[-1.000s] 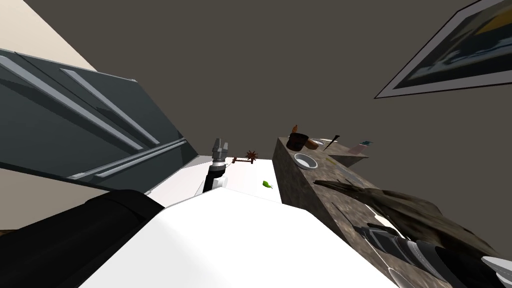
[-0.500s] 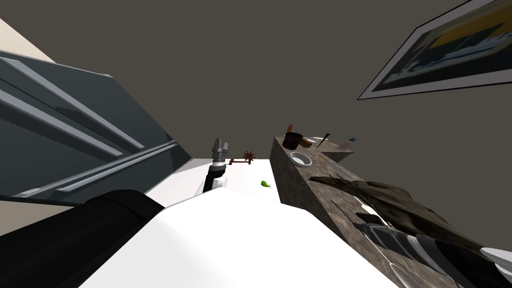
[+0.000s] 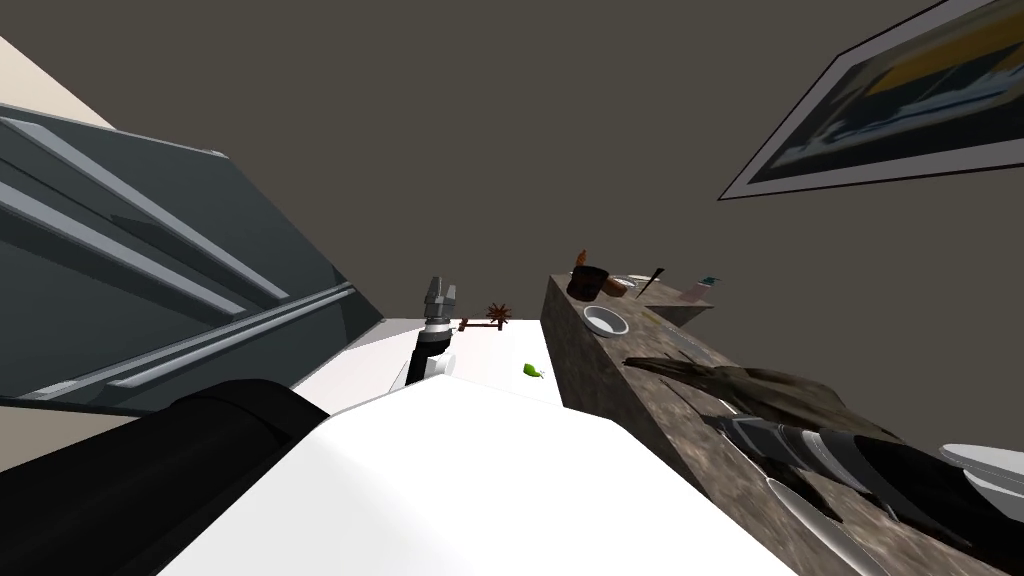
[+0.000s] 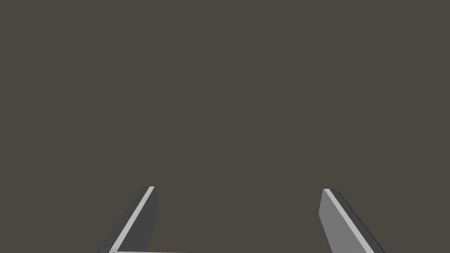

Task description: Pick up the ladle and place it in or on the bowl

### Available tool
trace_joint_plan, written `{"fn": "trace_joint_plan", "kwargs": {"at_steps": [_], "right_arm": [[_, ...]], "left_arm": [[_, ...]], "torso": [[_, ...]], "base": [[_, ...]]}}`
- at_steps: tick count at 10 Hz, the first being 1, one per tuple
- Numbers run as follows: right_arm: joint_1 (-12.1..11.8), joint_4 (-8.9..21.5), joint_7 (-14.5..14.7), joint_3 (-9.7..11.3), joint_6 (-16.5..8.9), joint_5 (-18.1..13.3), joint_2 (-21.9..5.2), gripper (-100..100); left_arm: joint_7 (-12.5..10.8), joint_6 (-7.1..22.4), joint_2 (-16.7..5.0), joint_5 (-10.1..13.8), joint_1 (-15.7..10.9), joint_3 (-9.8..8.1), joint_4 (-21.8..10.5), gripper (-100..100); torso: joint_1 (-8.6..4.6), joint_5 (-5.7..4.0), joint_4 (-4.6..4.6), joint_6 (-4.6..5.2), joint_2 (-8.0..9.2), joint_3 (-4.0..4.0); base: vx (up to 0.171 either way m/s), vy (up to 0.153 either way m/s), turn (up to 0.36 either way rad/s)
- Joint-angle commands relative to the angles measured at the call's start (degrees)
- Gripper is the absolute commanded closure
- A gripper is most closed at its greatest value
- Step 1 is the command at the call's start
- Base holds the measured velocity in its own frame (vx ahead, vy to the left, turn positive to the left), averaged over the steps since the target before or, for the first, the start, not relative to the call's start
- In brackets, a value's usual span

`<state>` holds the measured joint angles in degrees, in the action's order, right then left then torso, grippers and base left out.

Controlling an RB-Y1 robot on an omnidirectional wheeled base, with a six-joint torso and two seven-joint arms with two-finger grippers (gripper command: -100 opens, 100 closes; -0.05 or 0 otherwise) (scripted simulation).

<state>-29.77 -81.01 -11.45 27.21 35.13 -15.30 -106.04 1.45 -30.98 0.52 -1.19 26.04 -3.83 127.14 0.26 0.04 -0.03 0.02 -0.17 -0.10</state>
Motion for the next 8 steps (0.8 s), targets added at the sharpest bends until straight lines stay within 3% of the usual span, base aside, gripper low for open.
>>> {"fn": "trace_joint_plan", "kwargs": {"at_steps": [1,5,8], "right_arm": [[-0.3,-0.9,0.0,-0.5,0.1,1.4,-2.0,100],[-2.2,-3.6,-3.4,1.2,1.5,2.6,-5.4,100],[-2.6,-4.7,-5.2,1.5,2.1,3.6,-7.4,100]], "left_arm": [[0.0,0.0,0.0,0.0,0.0,0.0,0.0,0],[0.0,0.0,0.0,0.0,0.0,-0.01,0.0,0],[0.0,0.0,0.0,0.0,0.0,0.0,0.0,0]], "torso": [[0.0,0.0,0.0,0.0,0.0,0.0],[-0.17,-0.05,-0.15,-0.09,-0.69,-0.4],[-0.14,-0.05,-0.11,-0.04,-0.46,-0.27]], "base": [[0.064,0.019,-0.005],[0.193,0.0,0.011],[0.147,0.005,0.007]]}}
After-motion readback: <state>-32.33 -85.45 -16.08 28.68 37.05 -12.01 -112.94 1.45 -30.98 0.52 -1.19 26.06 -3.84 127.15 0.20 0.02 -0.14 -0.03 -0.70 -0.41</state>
